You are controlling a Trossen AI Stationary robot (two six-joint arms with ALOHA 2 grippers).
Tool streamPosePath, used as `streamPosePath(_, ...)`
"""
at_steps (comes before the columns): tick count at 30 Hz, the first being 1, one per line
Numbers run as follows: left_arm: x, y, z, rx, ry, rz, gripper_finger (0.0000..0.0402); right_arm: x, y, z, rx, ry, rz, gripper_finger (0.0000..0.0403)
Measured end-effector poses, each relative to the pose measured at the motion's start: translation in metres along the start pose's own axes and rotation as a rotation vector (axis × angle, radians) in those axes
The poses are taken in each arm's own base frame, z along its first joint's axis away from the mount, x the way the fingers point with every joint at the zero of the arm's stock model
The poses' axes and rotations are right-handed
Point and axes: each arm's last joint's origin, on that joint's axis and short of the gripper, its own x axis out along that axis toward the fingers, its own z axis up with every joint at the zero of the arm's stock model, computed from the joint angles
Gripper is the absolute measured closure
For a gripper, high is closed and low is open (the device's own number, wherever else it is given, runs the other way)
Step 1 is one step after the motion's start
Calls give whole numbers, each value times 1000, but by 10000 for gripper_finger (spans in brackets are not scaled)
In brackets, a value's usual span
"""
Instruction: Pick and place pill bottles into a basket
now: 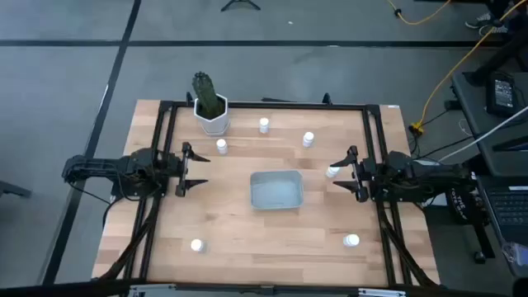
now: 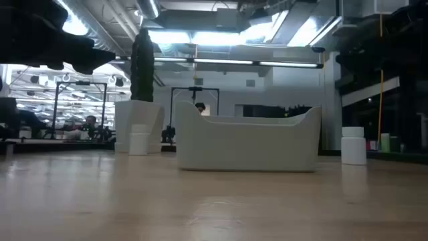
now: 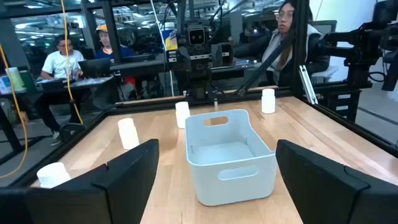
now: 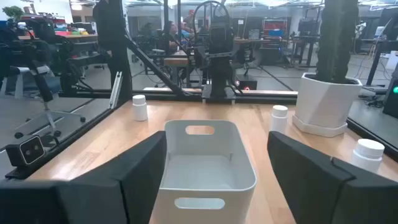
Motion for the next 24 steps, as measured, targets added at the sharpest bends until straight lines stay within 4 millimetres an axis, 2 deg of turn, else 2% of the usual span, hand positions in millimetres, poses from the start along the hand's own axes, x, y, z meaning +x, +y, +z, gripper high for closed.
streamPosePath(13,0,0,0,0,1,0,82,0,0,0,0,-2,0,121)
streamPosePath(17,0,0,0,0,0,1,82,0,-2,7,-7,-73,-57,121)
streamPosePath(22,0,5,1,3,3,159,82,-1,-2,10,-1,-100,-60,121)
streamPosePath(24,-1,7,2,-3,-3,222,82,-1,-2,14,62,-151,-55,121)
